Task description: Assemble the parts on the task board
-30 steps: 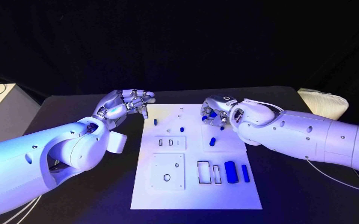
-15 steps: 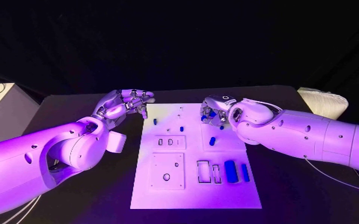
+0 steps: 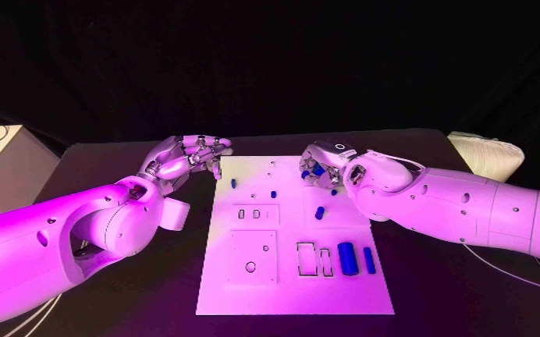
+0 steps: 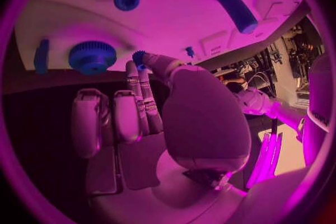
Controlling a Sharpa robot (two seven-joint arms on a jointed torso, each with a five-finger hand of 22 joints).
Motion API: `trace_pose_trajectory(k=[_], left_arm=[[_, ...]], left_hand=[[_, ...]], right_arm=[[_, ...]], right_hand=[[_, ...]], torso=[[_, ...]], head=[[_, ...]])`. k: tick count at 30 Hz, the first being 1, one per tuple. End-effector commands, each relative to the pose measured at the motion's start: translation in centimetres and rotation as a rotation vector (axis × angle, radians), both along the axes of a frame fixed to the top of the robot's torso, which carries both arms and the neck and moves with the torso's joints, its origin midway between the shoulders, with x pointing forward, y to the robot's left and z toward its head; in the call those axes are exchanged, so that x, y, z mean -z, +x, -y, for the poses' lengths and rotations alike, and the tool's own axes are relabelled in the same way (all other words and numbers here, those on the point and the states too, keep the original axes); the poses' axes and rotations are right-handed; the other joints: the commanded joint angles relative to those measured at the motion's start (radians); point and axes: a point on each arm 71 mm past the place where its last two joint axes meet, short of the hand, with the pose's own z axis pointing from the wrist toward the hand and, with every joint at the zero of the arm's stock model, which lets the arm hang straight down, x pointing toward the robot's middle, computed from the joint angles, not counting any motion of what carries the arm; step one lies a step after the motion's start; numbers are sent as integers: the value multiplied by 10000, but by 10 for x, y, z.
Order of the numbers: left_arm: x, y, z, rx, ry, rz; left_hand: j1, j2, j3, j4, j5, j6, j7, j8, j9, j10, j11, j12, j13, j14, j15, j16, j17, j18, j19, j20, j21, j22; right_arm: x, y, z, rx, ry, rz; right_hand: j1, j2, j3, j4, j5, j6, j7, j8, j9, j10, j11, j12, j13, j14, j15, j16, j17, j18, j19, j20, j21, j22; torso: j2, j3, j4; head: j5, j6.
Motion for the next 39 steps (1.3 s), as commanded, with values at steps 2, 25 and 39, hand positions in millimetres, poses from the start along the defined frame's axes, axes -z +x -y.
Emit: trace_pose_trajectory(k=[2, 25, 39], left_arm=[[-1, 0, 2, 197, -114, 5], [-2, -2, 8, 387, -175, -33], [-3, -3, 9, 445, -186, -43]], left_hand=[[86, 36, 42, 4, -34, -68, 21, 30, 10, -45, -3, -55, -13, -51, -3, 42, 9, 148, 2, 28, 70, 13], [95, 40, 52, -3, -34, -69, 21, 31, 12, -46, -3, -54, -13, -50, -4, 46, 8, 149, 0, 28, 80, 19], [95, 40, 52, -3, -34, -69, 21, 31, 12, -46, -3, -54, -13, -50, -4, 46, 8, 149, 0, 28, 80, 19]], right_arm=[[-14, 0, -3, 120, 469, 1038], [-20, 19, -45, -89, 801, 1476], [-9, 26, -56, -71, 621, 1149]], right_hand=[[123, 15, 16, -66, 49, 46, 12, 29, 11, 235, -173, -5, 131, 260, -61, 44, 4, -171, 94, -41, 69, 195], [42, -19, 2, -63, 46, 36, 14, 35, 39, 241, -166, -23, 143, 262, -56, 57, 8, -177, 104, -39, 95, 232], [-9, -32, 0, -55, 33, 10, 18, 29, 53, 230, -161, -41, 148, 259, -52, 58, -7, -173, 92, -37, 81, 214]], torso=[[9, -5, 4], [53, -33, 82], [90, -54, 95]], head=[[-18, 34], [-19, 13], [28, -39]])
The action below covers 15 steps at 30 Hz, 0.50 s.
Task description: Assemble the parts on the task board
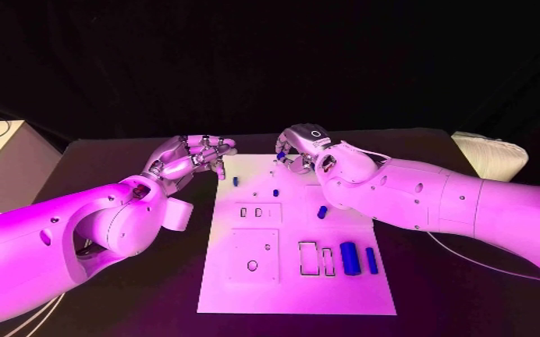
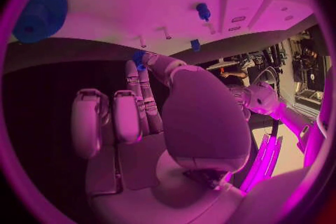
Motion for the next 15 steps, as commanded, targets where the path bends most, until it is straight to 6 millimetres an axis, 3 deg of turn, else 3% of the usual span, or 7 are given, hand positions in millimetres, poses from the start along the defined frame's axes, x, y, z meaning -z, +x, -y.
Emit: trace_pose_trajectory(k=[1, 15], left_arm=[[-2, -1, 3, 208, -120, 15], [-3, -1, 3, 225, -121, 23]], left_hand=[[95, 40, 53, -4, -34, -70, 21, 31, 15, -47, -3, -55, -12, -51, -5, 46, 9, 149, 0, 28, 48, 10], [95, 40, 53, -4, -34, -70, 21, 31, 15, -47, -3, -55, -12, -51, -5, 46, 9, 149, 0, 28, 48, 10]], right_arm=[[2, 1, -2, -112, -125, -161], [5, 3, -6, -146, -145, -268]], right_hand=[[-8, -30, 20, -45, 63, 14, 17, 40, 10, 230, -161, 61, 139, 258, -54, 59, -15, -174, 95, -40, 42, 220], [-43, -36, 20, -38, 59, -7, 21, 34, 19, 218, -156, 47, 142, 255, -50, 55, -34, -171, 86, -37, 31, 207]], torso=[[12, -4, 6], [19, 4, -2]], head=[[18, -16], [64, -69]])
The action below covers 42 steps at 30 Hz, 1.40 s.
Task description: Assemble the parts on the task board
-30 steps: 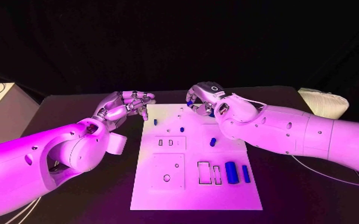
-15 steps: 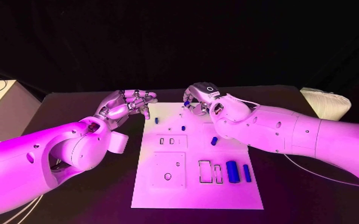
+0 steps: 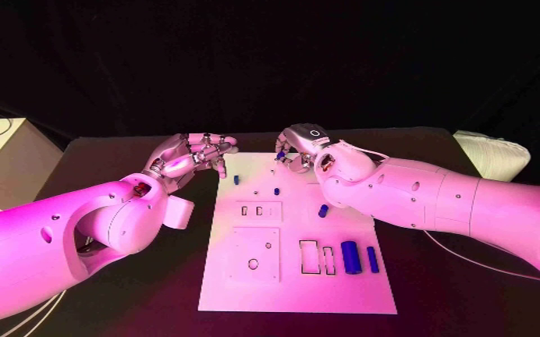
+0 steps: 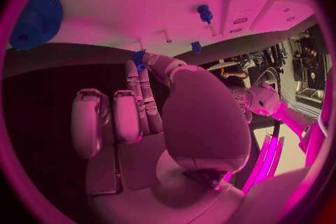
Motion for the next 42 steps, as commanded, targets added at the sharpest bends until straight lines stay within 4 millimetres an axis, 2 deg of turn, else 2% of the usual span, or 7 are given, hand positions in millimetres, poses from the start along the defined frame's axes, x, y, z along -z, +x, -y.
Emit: trace_pose_trajectory(k=[1, 17, 22, 33, 37, 40, 42], left_arm=[[-2, -1, 2, 199, -120, 23], [-3, -1, 3, 225, -117, 24], [-4, -2, 3, 232, -118, 24], [-4, -1, 2, 225, -110, 22], [-4, -1, 3, 228, -109, 19], [-4, -1, 3, 229, -107, 15], [-4, -1, 2, 226, -105, 12]], left_hand=[[95, 40, 53, -4, -34, -70, 21, 31, 16, -48, -3, -55, -12, -51, -5, 47, 9, 149, 0, 28, 48, 11], [104, 35, 88, -23, -42, -87, 33, 38, 28, -63, 7, -53, -14, -53, 1, 64, 3, 148, -26, 30, 118, 50], [104, 35, 88, -23, -42, -87, 33, 38, 28, -63, 7, -53, -14, -53, 1, 64, 3, 148, -26, 30, 118, 50], [104, 35, 88, -23, -42, -87, 33, 38, 28, -63, 7, -53, -14, -53, 1, 64, 3, 148, -26, 30, 118, 50], [104, 35, 88, -23, -42, -87, 33, 38, 28, -63, 7, -53, -14, -53, 1, 64, 3, 148, -26, 30, 118, 50], [104, 35, 88, -23, -42, -87, 33, 38, 28, -63, 7, -53, -14, -53, 1, 64, 3, 148, -26, 30, 118, 50], [104, 35, 88, -23, -42, -87, 33, 38, 28, -63, 7, -53, -14, -53, 1, 64, 3, 148, -26, 30, 118, 50]], right_arm=[[2, 0, -3, -173, -116, -132], [9, 2, -4, -125, -128, -278], [11, 3, -5, -111, -137, -348], [13, 3, -6, -122, -97, -332], [13, 3, -8, -166, -93, -345], [13, 3, -8, -192, -94, -367], [13, 3, -8, -202, -70, -385]], right_hand=[[-41, -35, 23, -39, 29, -5, 20, 36, 21, 218, -156, 27, 133, 255, -50, 56, -10, -171, 86, -37, 31, 208], [-58, -39, 25, -39, 29, -21, 22, 31, 27, 209, -154, 18, 134, 254, -48, 58, -11, -170, 81, -36, 26, 202], [-66, -42, 26, -40, 29, -31, 24, 28, 30, 203, -152, 14, 135, 256, -47, 65, 0, -170, 82, -35, 29, 207], [-90, -50, 29, -40, 29, -56, 31, 19, 37, 183, -144, 0, 136, 253, -42, 64, -13, -166, 71, -32, 15, 190], [-95, -52, 31, -41, 29, -64, 33, 15, 39, 176, -142, -4, 136, 252, -41, 64, -15, -164, 65, -30, 6, 178], [-140, -87, 31, -46, 20, -123, 52, -9, 50, 124, -122, -26, 134, 247, -26, 67, -28, -161, 53, -21, -5, 169], [-290, -206, 39, -10, 11, -357, 143, -131, 39, -128, -33, -65, 90, 197, 43, -5, -200, -105, -82, 25, -214, -98]], torso=[[10, 6, 0], [20, 0, 5], [27, -13, 20], [36, -15, -18], [41, -13, -7], [35, -11, -1], [31, -8, -6]], head=[[19, -26], [70, -52], [91, -107], [142, -127], [147, -141], [144, -155], [150, -163]])
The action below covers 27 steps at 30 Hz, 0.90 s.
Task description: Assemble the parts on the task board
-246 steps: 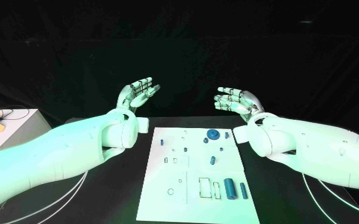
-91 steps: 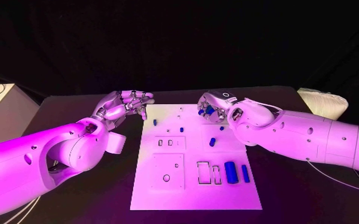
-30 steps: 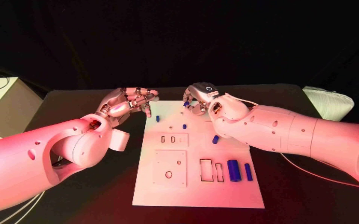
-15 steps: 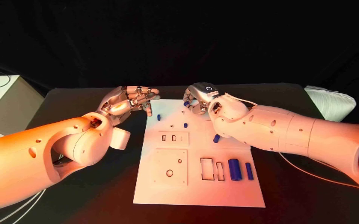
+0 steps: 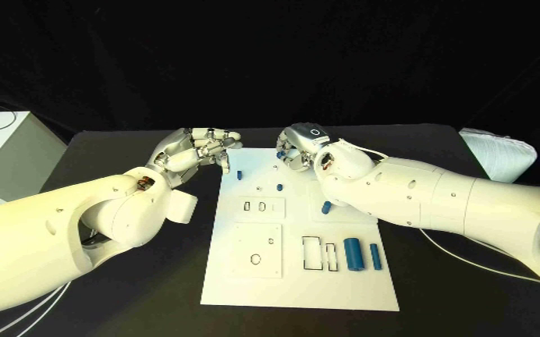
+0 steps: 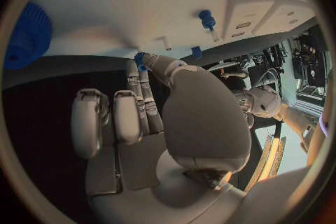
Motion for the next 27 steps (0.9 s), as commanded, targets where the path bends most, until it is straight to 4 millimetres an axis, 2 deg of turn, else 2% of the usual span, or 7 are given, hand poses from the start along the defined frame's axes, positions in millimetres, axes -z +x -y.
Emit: trace_pose_trajectory(k=[1, 4, 6, 9, 14, 19, 27], left_arm=[[-2, 0, 2, 180, -110, 25], [-1, 0, 2, 173, -105, 21], [-1, 0, 2, 170, -102, 18], [-1, 0, 1, 162, -96, 15], [-1, 0, 1, 151, -89, 11], [-1, 0, 0, 137, -83, 9], [-1, 1, -2, 83, -61, 13]], left_hand=[[104, 35, 46, 19, -42, -51, -4, 38, 11, -63, 7, -54, -13, -54, 1, 64, 4, 148, -26, 30, 35, 10], [104, 35, 46, 19, -42, -51, -4, 38, 11, -63, 7, -54, -13, -54, 1, 64, 4, 148, -26, 30, 35, 10], [104, 35, 46, 19, -42, -51, -4, 38, 11, -63, 7, -54, -13, -54, 1, 64, 4, 148, -26, 30, 35, 10], [104, 35, 46, 19, -42, -51, -4, 38, 11, -63, 7, -54, -13, -54, 1, 64, 4, 148, -26, 30, 35, 10], [104, 35, 46, 19, -42, -51, -4, 38, 11, -63, 7, -54, -13, -54, 1, 64, 4, 148, -26, 30, 35, 10], [104, 35, 46, 19, -42, -51, -4, 38, 11, -63, 7, -54, -13, -54, 1, 64, 4, 148, -26, 30, 35, 10], [104, 35, 46, 19, -42, -51, -4, 38, 11, -63, 7, -54, -13, -54, 1, 64, 4, 148, -26, 30, 35, 10]], right_arm=[[3, -1, -2, -172, -80, -161], [3, 0, -1, -174, -47, -183], [3, 0, 0, -173, -28, -182], [2, 0, 1, -174, 20, -164], [1, -1, 4, -167, 103, -132], [0, -5, 12, -121, 248, -26], [-14, -19, 47, 366, 1115, -83]], right_hand=[[-210, -115, 41, 42, 36, -336, 102, -180, -26, -314, 45, -50, -70, 162, 84, -61, -257, -75, -156, 52, -312, -251], [-598, -442, -152, 175, -86, -980, 295, -548, -111, -1104, 266, -39, -244, -34, 284, -387, -891, 132, -640, 236, -1110, -1226], [-597, -418, -587, 168, -369, -1276, 246, -715, -134, -1663, 291, 23, -355, -121, 296, -575, -1237, 294, -991, 286, -1769, -1973], [-472, -316, -1100, 204, -402, -1501, 287, -858, -155, -1947, 329, 89, -364, -181, 316, -725, -1544, 365, -1126, 312, -2157, -2369], [-295, -168, -1603, 283, -422, -1542, 279, -918, -148, -2161, 325, 184, -361, -225, 312, -843, -1772, 405, -1171, 306, -2415, -2603], [-264, -143, -1647, 294, -419, -1518, 273, -911, -142, -2160, 321, 210, -357, -222, 311, -841, -1769, 401, -1154, 304, -2409, -2586], [-175, -63, -1695, 456, -309, -1322, 305, -881, -113, -1685, 296, 607, -291, -204, 285, -853, -1816, 356, -981, 281, -2301, -2393]], torso=[[-6, 4, 0], [-12, 10, -6], [-11, 14, -10], [-6, 20, -15], [-9, 24, -15], [-2, 35, -19], [-34, 55, -89]], head=[[8, -15], [15, -18], [21, -17], [28, -12], [28, -9], [30, -8], [3, 59]])
